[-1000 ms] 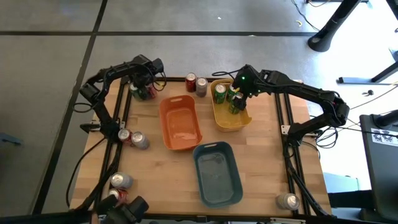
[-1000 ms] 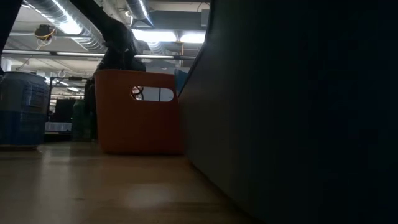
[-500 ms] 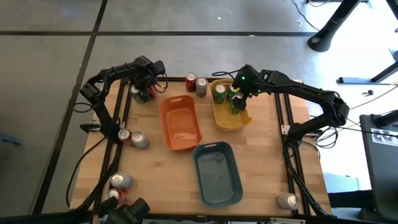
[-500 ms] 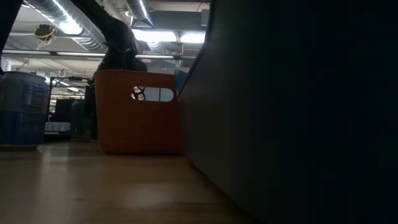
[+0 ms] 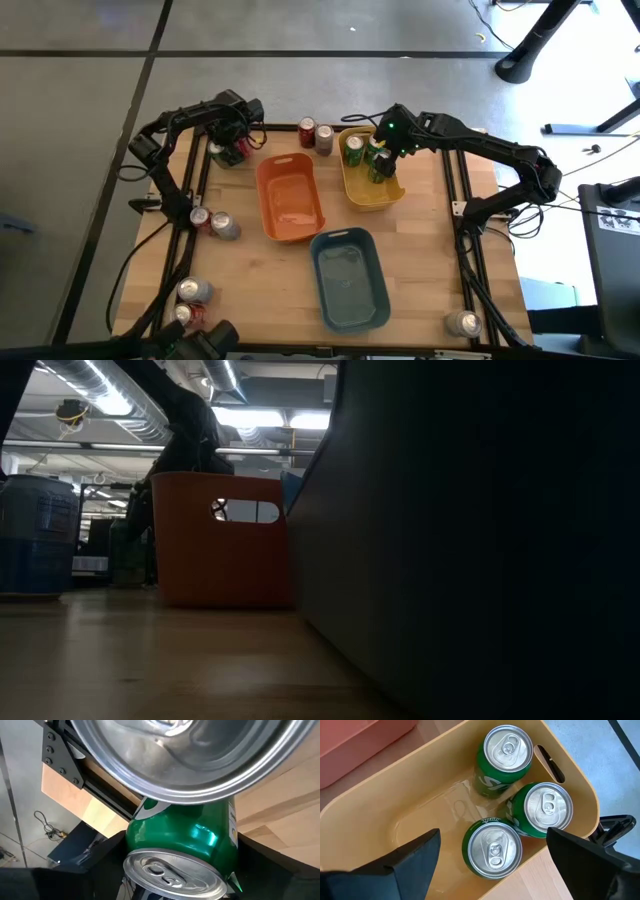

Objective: Sort soda cans
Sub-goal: Put the green soda can into the yellow bin

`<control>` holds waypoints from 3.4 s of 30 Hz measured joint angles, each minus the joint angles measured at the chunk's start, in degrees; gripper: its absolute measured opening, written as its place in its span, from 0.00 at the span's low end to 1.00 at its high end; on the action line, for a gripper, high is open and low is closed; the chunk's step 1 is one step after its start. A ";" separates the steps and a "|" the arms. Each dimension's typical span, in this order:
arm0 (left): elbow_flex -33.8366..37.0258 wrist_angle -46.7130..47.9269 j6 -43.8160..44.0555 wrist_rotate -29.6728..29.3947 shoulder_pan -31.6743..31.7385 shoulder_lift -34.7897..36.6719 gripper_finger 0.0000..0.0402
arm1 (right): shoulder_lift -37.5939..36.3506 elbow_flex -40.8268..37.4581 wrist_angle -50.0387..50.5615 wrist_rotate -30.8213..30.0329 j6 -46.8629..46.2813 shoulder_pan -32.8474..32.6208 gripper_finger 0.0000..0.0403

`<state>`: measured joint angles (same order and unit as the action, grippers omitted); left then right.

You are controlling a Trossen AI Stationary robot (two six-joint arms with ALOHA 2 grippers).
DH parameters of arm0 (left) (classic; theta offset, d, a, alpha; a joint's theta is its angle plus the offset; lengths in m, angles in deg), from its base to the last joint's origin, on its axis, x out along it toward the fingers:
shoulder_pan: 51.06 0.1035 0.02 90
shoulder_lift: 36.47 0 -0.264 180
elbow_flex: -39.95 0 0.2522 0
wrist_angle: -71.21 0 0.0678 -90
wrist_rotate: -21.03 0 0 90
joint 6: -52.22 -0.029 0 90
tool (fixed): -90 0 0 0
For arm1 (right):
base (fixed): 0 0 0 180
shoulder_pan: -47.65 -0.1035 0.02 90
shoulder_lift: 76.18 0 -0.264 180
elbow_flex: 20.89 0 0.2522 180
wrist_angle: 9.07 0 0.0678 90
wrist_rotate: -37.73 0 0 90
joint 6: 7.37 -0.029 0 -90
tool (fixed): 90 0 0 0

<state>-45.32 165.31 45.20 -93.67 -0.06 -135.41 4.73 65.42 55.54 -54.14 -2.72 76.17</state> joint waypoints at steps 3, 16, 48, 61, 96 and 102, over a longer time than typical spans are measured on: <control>0.00 0.00 0.50 0.14 -0.27 0.20 0.75 | -0.01 0.00 0.26 0.00 0.08 0.00 0.90; -3.55 5.52 2.70 0.40 -4.49 4.23 0.74 | -8.33 0.02 3.95 0.00 -3.26 -0.04 0.90; -22.73 1.81 7.20 1.75 -21.20 14.22 0.74 | -11.40 0.00 7.86 4.95 -8.71 -0.02 0.90; -21.99 -23.64 3.71 11.06 -29.75 14.21 0.74 | -11.47 -9.60 -5.49 8.03 -2.37 -0.04 0.53; -11.33 -71.35 12.38 12.68 -43.09 3.79 0.74 | -29.77 -28.22 -37.32 13.88 -6.44 -7.19 0.01; -10.25 -78.14 12.50 12.70 -41.48 2.88 0.72 | -29.46 -30.69 -38.45 11.85 -4.46 -7.10 0.01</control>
<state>-55.56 87.17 57.70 -80.97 -41.54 -132.53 -24.74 34.73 17.09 -42.29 -7.18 69.06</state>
